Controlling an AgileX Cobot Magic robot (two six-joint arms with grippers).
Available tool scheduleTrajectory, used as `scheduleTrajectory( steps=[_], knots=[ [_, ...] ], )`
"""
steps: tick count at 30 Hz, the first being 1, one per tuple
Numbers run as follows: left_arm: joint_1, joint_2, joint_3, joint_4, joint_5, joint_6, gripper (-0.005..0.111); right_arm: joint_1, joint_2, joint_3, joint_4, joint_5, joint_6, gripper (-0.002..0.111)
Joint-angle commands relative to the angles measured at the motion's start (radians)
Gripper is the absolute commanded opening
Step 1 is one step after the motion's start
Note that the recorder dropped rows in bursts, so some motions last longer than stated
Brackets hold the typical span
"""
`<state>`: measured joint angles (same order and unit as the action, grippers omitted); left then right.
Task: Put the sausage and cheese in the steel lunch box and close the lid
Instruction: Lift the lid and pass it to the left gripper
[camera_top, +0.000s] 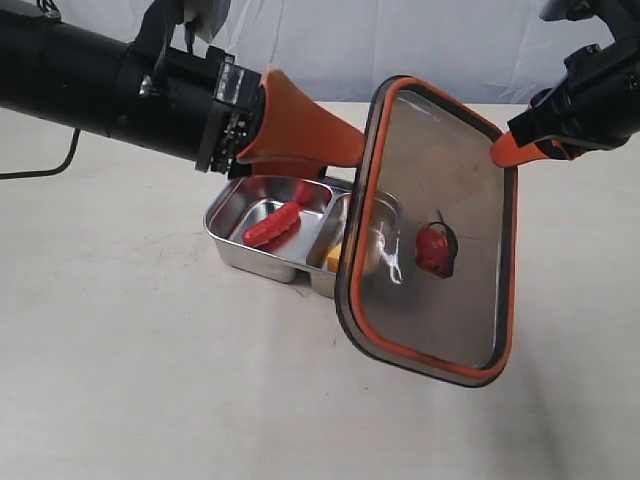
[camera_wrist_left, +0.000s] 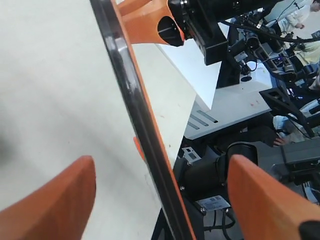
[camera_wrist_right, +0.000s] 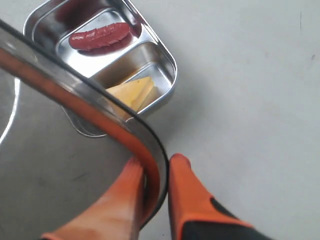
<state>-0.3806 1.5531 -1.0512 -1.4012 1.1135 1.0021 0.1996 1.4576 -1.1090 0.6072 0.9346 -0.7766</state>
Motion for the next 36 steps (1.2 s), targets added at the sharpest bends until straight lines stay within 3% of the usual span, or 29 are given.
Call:
scheduleTrajectory(
  steps=[1, 5, 9, 11, 13, 16, 23, 26, 30, 36],
  knots=[
    [-0.020, 0.000, 0.004, -0.018, -0.035, 0.003, 0.070, 0.000, -0.008, -0.001, 0.034, -0.001, -0.032, 0.000],
    [-0.104, 0.005, 0.004, 0.003, -0.160, 0.003, 0.070, 0.000, -0.008, -0.001, 0.042, 0.001, -0.036, 0.000],
    [-0.156, 0.053, 0.004, -0.004, -0.170, 0.003, 0.070, 0.000, -0.008, -0.001, 0.056, 0.005, -0.039, 0.000],
    [-0.164, 0.074, 0.004, -0.021, -0.179, 0.003, 0.065, 0.000, -0.008, -0.001, 0.057, 0.013, -0.041, 0.000],
    [-0.164, 0.082, 0.004, -0.012, -0.221, 0.003, 0.045, 0.000, -0.008, -0.001, 0.052, 0.026, -0.041, 0.000],
    [-0.164, 0.082, 0.004, 0.003, -0.244, 0.053, 0.001, 0.000, -0.008, -0.001, 0.050, 0.030, -0.041, 0.000],
    [-0.158, 0.080, 0.002, 0.046, -0.268, 0.078, 0.000, 0.000, -0.008, -0.001, 0.050, 0.026, -0.041, 0.003],
    [-0.158, 0.075, -0.006, 0.073, -0.279, 0.081, 0.000, 0.000, -0.008, -0.001, 0.050, 0.024, -0.041, 0.016],
    [-0.158, 0.075, -0.030, 0.097, -0.279, 0.081, 0.000, 0.000, -0.010, -0.001, 0.050, 0.018, -0.042, 0.045],
    [-0.158, 0.075, -0.059, 0.172, -0.307, 0.081, 0.000, 0.000, -0.058, -0.003, 0.027, -0.069, -0.042, 0.050]
  ],
)
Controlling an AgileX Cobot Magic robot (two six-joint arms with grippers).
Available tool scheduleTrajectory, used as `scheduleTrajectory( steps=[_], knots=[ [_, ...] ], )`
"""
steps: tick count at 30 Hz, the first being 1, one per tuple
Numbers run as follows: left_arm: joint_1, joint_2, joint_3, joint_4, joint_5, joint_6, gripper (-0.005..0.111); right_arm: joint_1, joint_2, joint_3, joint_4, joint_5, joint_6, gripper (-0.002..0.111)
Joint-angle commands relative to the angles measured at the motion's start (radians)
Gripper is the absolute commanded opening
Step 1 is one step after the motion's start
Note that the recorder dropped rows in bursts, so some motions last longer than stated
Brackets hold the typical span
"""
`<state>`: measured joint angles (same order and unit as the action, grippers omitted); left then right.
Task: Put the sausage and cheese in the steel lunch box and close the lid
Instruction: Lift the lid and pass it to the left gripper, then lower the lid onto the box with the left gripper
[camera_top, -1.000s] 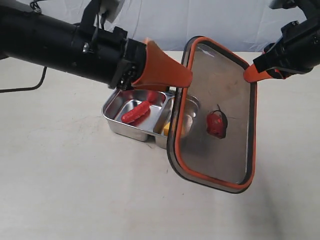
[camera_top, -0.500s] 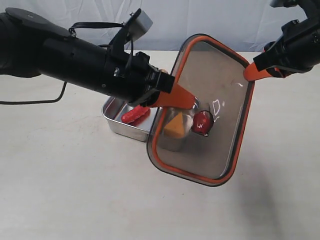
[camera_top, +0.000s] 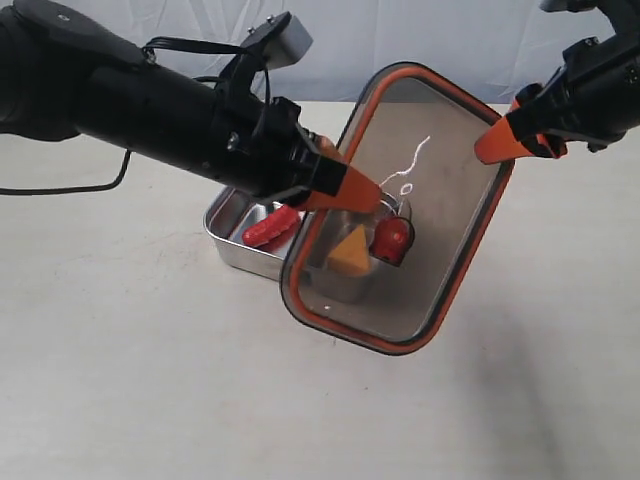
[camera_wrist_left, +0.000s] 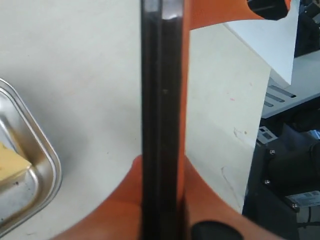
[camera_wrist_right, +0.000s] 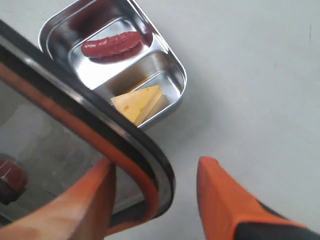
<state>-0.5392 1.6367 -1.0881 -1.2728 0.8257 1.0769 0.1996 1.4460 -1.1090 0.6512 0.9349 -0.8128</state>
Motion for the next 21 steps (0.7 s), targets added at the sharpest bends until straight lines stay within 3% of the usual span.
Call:
scheduleTrajectory(
  steps=[1, 12, 21],
  knots=[
    [0.000, -0.008, -0.027, 0.066, -0.031, 0.004, 0.000, -0.002, -0.057, -0.003, -0.031, -0.087, -0.006, 0.050],
    [0.000, -0.052, -0.066, 0.450, -0.292, -0.001, 0.000, -0.002, -0.174, -0.003, -0.424, -0.232, 0.325, 0.050],
    [0.000, -0.067, -0.107, 0.603, -0.387, 0.004, 0.000, -0.002, -0.177, -0.003, -0.441, -0.230, 0.345, 0.050]
  ],
)
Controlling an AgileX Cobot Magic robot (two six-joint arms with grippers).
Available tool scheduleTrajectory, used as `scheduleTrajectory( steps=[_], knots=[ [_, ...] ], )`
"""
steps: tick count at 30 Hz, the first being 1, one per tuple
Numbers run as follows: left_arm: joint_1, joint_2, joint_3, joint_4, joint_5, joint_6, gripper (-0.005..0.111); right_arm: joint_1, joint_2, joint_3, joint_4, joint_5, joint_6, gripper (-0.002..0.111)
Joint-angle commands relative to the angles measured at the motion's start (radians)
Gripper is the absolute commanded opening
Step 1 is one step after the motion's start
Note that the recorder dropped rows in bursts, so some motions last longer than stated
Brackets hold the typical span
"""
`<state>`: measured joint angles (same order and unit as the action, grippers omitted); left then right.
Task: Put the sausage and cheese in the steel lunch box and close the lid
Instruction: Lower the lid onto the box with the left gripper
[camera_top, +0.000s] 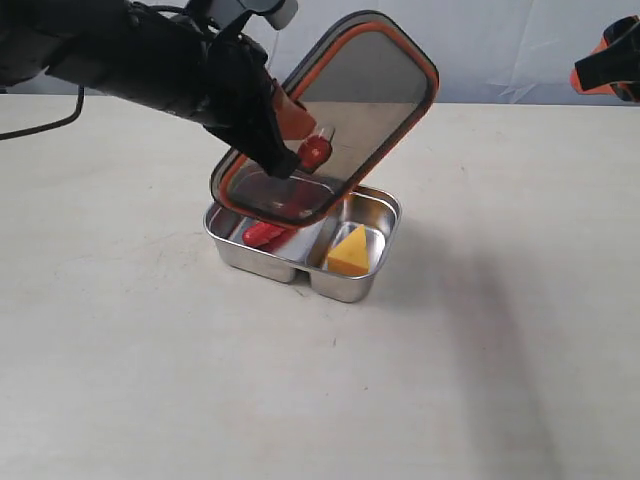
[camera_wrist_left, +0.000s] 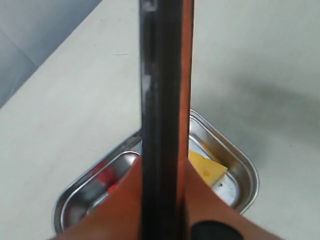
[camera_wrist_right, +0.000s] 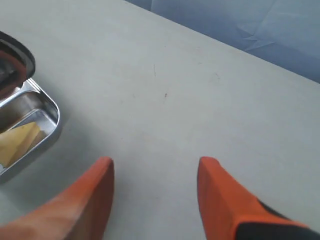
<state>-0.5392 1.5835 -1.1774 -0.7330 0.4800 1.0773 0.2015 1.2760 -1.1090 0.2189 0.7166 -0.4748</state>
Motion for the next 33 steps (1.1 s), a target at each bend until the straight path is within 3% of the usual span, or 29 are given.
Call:
scheduleTrajectory(
  steps=[1, 6, 13, 17, 22, 28, 33],
  knots=[
    [-0.002, -0.014, -0.017, 0.103, -0.052, 0.004, 0.000, -0.004, -0.007, -0.003, -0.008, -0.012, 0.007, 0.050],
    [-0.002, -0.014, -0.008, 0.279, -0.057, 0.081, 0.000, -0.004, -0.005, -0.003, -0.010, -0.016, 0.007, 0.050],
    [-0.002, -0.014, 0.061, 0.301, -0.081, 0.386, 0.000, -0.004, -0.005, -0.003, -0.010, -0.043, 0.007, 0.050],
    [-0.025, -0.014, 0.133, 0.395, -0.219, 0.407, 0.000, -0.004, -0.005, -0.003, -0.010, -0.043, 0.007, 0.050],
    [-0.088, -0.006, 0.220, 0.552, -0.509, 0.407, 0.000, -0.004, -0.005, -0.003, -0.009, -0.043, 0.007, 0.050],
    [-0.113, 0.067, 0.272, 0.590, -0.556, 0.407, 0.000, -0.004, -0.005, -0.003, -0.009, -0.041, 0.007, 0.050],
    [-0.130, 0.115, 0.331, 0.598, -0.691, 0.407, 0.000, -0.004, -0.005, -0.003, -0.009, -0.037, 0.007, 0.050]
  ],
)
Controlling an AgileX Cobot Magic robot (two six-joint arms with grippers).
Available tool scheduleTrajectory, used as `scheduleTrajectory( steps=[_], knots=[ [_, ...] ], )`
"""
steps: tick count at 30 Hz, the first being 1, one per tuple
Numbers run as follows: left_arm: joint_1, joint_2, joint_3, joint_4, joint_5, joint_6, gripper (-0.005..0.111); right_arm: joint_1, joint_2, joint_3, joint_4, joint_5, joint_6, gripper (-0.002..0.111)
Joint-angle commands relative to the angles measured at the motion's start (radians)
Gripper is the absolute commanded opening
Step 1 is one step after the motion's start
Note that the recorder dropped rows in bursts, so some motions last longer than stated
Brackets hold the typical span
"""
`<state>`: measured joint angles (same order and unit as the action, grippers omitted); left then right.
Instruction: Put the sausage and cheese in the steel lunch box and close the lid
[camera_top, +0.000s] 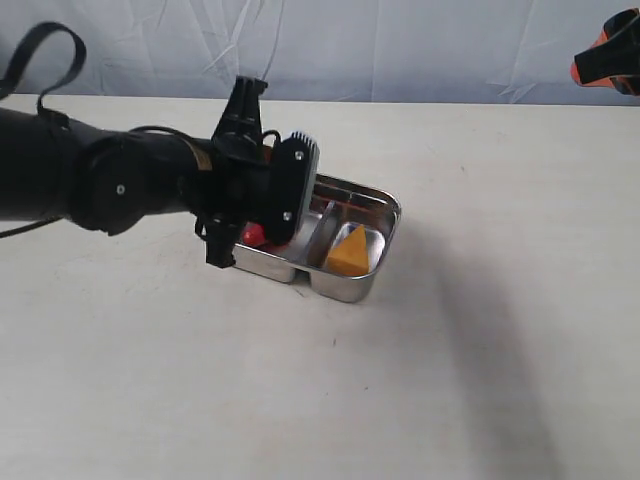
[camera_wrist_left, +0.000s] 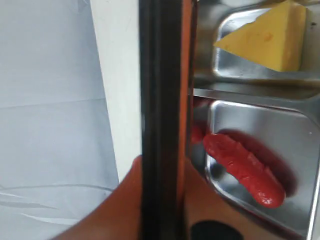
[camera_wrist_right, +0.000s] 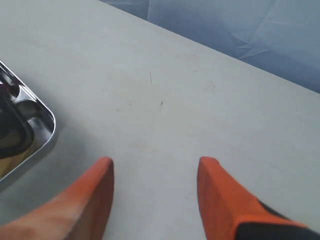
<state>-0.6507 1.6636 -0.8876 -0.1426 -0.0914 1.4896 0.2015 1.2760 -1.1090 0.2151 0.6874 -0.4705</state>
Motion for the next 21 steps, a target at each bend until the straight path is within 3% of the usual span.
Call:
scheduleTrajectory(
  steps=[1, 21],
  knots=[
    [-0.021, 0.044, 0.049, 0.007, -0.129, -0.006, 0.000, -0.004, -0.005, -0.003, -0.005, -0.008, 0.002, 0.050],
    [-0.021, 0.157, 0.124, -0.002, -0.104, -0.016, 0.000, -0.004, -0.005, -0.003, 0.017, -0.013, 0.002, 0.050]
  ],
)
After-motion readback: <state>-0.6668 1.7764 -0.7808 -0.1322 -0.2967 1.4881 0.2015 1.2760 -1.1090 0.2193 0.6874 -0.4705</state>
